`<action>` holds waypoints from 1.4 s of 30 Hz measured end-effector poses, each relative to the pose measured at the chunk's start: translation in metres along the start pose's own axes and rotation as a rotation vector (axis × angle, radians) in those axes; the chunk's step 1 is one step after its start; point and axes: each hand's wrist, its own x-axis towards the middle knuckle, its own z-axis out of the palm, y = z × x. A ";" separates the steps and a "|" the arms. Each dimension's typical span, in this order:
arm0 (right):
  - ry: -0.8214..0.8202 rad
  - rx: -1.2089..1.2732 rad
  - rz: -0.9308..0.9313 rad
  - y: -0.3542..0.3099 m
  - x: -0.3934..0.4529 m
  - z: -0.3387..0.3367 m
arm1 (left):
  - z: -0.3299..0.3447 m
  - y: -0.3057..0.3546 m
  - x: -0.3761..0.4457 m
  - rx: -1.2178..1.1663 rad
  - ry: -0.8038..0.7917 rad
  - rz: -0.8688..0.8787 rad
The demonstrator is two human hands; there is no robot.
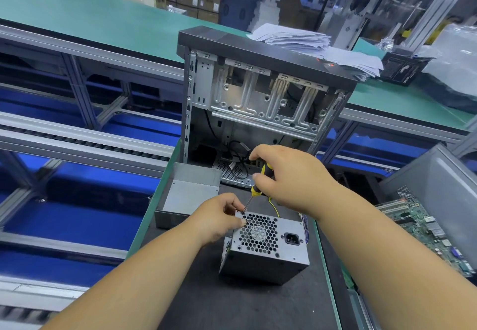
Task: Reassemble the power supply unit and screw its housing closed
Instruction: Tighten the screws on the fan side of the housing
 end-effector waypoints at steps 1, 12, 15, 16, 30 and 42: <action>-0.012 0.044 0.001 -0.001 -0.001 -0.002 | 0.000 0.000 0.000 0.004 0.001 0.002; 0.029 -0.152 0.012 0.000 0.003 0.002 | 0.000 -0.002 0.002 -0.008 0.000 -0.004; -0.008 -0.020 0.009 -0.002 0.001 0.001 | 0.000 -0.002 0.002 -0.008 0.006 -0.001; -0.022 0.026 0.008 -0.003 0.001 0.000 | 0.000 -0.002 0.002 -0.002 0.007 0.002; 0.032 0.015 -0.022 -0.002 -0.001 0.004 | 0.000 0.000 0.001 -0.009 0.002 0.010; 0.032 0.050 -0.019 -0.003 -0.001 0.004 | 0.000 0.001 0.001 -0.024 -0.002 -0.010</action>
